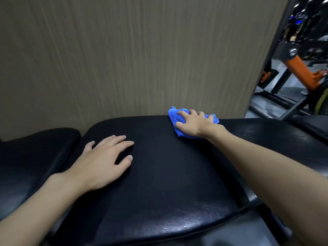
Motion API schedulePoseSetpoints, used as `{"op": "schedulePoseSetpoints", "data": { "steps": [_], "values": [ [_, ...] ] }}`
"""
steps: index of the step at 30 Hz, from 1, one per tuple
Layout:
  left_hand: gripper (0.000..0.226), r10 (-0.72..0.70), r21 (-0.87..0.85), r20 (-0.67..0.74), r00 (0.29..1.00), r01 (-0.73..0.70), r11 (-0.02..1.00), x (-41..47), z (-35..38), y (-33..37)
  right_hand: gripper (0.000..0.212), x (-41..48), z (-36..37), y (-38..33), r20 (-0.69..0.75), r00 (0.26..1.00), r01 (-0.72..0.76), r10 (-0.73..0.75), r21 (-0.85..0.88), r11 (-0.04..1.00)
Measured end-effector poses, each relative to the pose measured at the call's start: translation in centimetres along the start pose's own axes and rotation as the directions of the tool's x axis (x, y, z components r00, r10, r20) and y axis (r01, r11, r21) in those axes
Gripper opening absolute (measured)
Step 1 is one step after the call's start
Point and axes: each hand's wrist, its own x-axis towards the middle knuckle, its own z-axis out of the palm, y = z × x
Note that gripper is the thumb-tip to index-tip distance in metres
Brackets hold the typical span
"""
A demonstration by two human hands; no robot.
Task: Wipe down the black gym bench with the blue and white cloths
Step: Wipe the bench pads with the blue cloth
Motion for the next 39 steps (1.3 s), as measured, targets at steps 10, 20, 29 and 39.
{"op": "schedulePoseSetpoints", "data": {
  "steps": [10, 20, 29, 39],
  "values": [
    [0.062, 0.016, -0.015, -0.208, 0.978, -0.019, 1.0, -4.1, -0.8, -7.3, 0.06, 2.0, 1.8, -13.1, 0.013, 0.988, 0.155, -0.155, 0.007, 0.988],
    [0.051, -0.01, -0.14, -0.399, 0.917, -0.05, 0.989, -5.3, 0.1, -8.4, 0.062, 1.0, 3.3, -22.6, 0.028, 0.942, 0.336, -0.335, -0.004, 0.942],
    [0.021, -0.056, -0.136, -0.436, 0.898, -0.004, 0.991, -6.1, 0.2, -8.0, 0.062, -2.5, 4.1, -22.6, 0.003, 0.887, 0.461, -0.462, 0.008, 0.887],
    [0.081, -0.092, -0.03, -0.023, 0.995, 0.091, 0.995, -7.4, 0.3, -2.5, 0.06, -4.8, 3.1, -14.9, -0.021, 0.885, 0.465, -0.464, 0.046, 0.884]
  ]
}}
